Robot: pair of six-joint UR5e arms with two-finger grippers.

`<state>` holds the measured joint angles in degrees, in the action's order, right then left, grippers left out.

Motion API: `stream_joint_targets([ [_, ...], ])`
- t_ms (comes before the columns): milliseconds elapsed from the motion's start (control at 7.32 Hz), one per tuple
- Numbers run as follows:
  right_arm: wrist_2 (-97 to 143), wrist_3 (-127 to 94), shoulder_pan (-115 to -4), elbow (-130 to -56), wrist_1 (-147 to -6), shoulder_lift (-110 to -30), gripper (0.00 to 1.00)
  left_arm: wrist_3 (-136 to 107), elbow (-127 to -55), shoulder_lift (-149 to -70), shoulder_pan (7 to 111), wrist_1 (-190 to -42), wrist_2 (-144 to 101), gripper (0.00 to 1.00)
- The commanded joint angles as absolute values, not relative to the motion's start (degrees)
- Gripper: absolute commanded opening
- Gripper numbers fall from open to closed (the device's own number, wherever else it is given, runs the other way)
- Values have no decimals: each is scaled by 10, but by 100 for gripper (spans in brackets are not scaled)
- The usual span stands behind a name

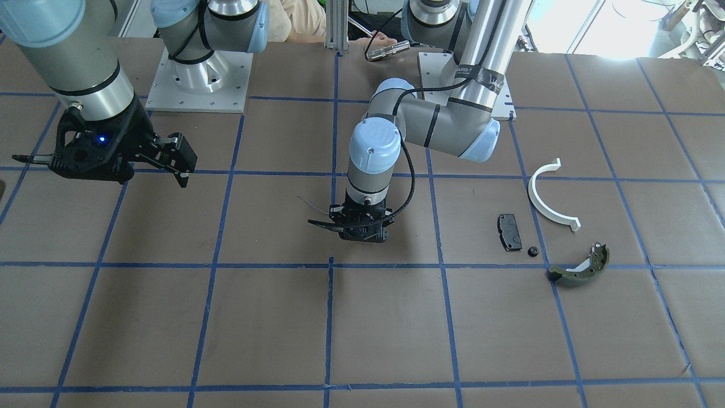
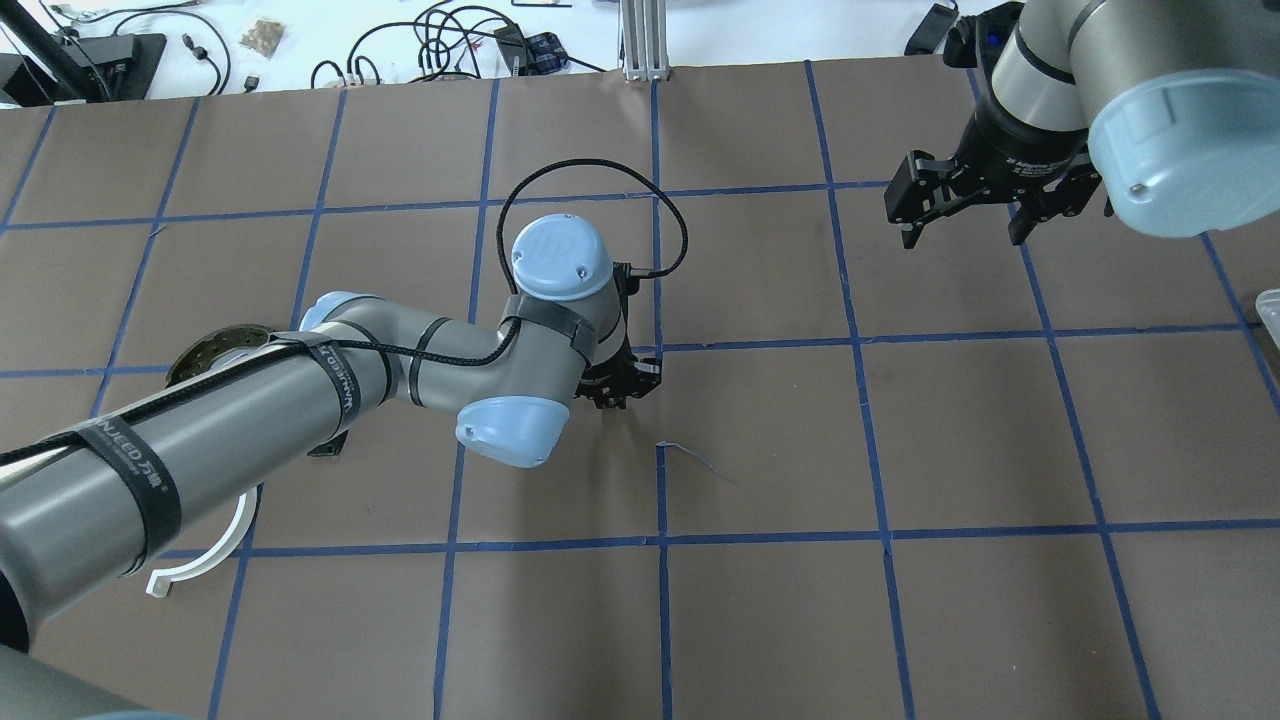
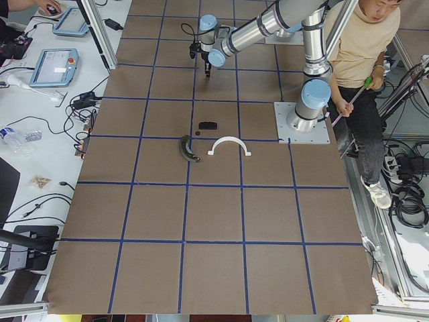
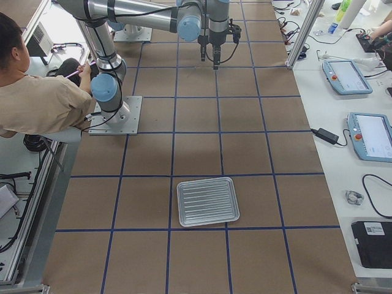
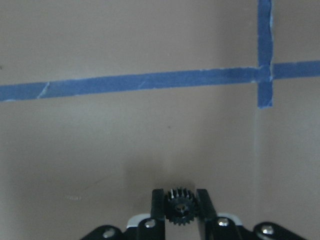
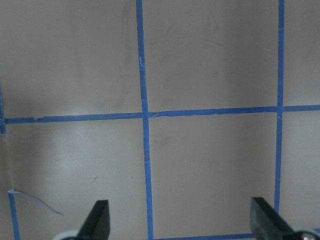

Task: Place bearing gear from tray to pile

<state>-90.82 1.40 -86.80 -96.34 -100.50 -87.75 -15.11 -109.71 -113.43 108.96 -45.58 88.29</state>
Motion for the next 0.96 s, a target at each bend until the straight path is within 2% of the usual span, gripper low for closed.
stream_joint_targets([
  [0, -877, 11, -869, -963, -1005, -879, 100, -31, -1075, -1113, 1025, -537, 911, 0],
  [410, -878, 10, -877, -875, -920, -882, 100, 131, -1085, -1067, 866, -608, 939, 0],
  [546, -879, 5, -898, -860, -872, -886, 100, 155, -1099, -1056, 808, -613, 968, 0],
  [819, -892, 4, -924, -872, -864, -907, 100, 218, -1117, -1065, 704, -599, 971, 0],
])
